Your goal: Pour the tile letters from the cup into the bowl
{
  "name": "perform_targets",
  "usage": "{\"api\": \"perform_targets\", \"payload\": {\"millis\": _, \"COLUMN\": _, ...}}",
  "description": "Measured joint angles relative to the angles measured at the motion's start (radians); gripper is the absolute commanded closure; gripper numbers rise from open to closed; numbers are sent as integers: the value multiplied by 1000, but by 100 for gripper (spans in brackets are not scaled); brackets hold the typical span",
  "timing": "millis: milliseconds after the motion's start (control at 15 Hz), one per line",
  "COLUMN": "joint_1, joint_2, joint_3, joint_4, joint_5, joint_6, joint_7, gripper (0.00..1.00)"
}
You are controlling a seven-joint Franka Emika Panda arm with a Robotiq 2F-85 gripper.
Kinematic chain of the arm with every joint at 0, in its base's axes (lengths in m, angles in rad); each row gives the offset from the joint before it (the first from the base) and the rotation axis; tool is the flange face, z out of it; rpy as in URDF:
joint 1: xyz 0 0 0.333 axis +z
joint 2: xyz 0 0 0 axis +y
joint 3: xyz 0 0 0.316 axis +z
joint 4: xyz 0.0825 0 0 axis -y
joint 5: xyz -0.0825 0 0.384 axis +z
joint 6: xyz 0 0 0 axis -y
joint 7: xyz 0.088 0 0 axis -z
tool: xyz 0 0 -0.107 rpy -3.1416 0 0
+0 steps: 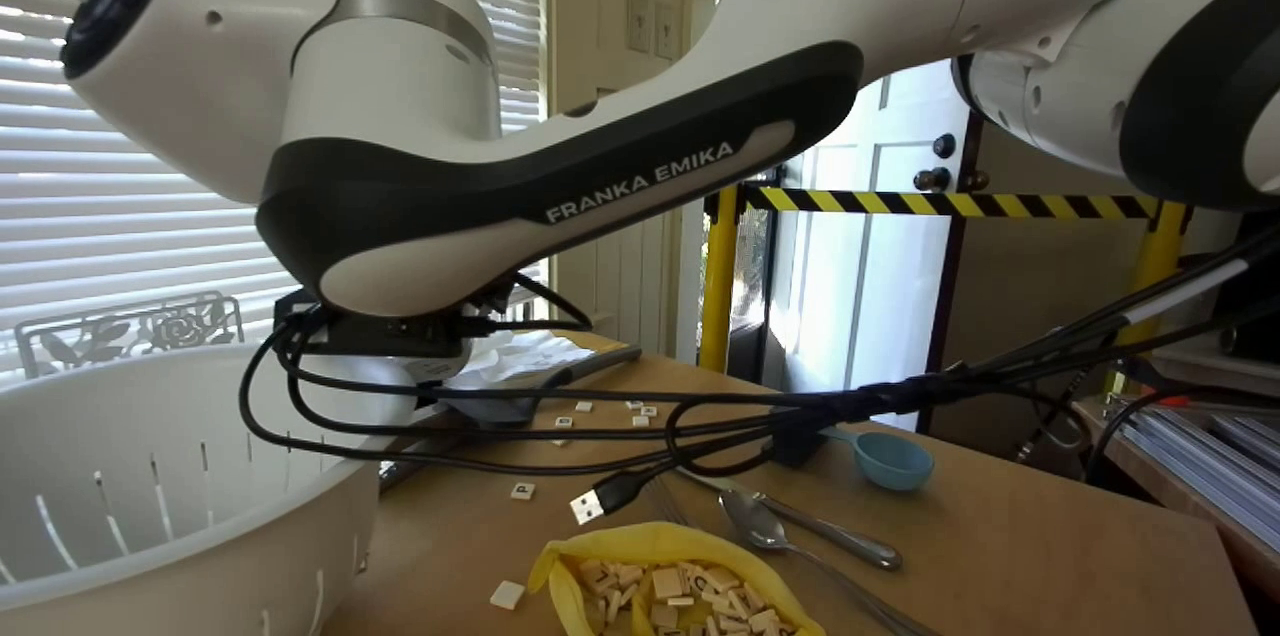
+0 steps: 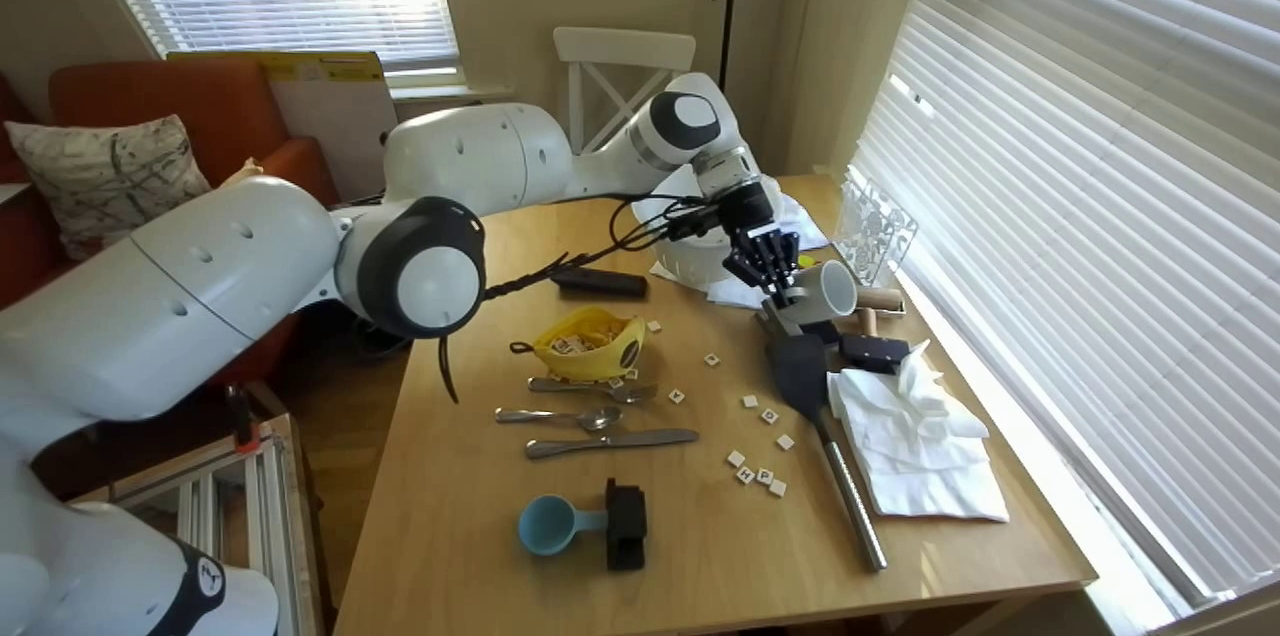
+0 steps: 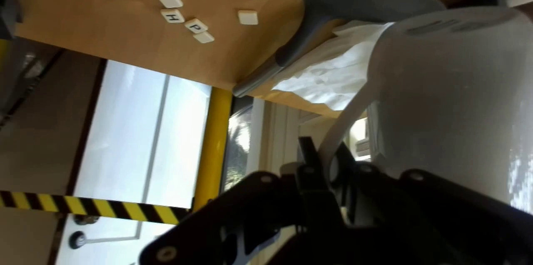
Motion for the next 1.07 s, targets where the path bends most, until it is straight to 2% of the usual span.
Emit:
{"api": "perform_targets", "payload": {"millis": 400, "joint_1": 10, "joint_2": 0, "joint_3": 1, "joint_4": 0, "joint_5": 21, "joint_6": -266, "joint_7": 193, "gripper": 97}}
{"api": "perform_targets", "payload": {"millis": 467, "joint_1": 8, "joint_2": 0, "joint_3": 3, "joint_4": 0, "joint_5": 33, "joint_6": -309, "joint_7": 224, "gripper": 88}}
{"api": "perform_targets", "payload": {"millis": 800, "joint_1": 7, "joint_2": 1, "joint_3": 5, "joint_4": 0, "joint_5": 35, "joint_6": -318, "joint_7": 217, "gripper": 88}}
{"api": "perform_targets", "payload": {"millis": 867, "joint_1": 7, "joint_2": 1, "joint_3": 5, "joint_4": 0, "joint_5": 35, "joint_6": -318, "joint_7": 216, "gripper": 97}}
{"api": "perform_targets", "payload": {"millis": 1067, "joint_1": 5, "joint_2": 2, "joint_3": 7, "joint_4": 0, "joint_5": 37, "joint_6": -319, "joint_7": 213, "gripper": 97}}
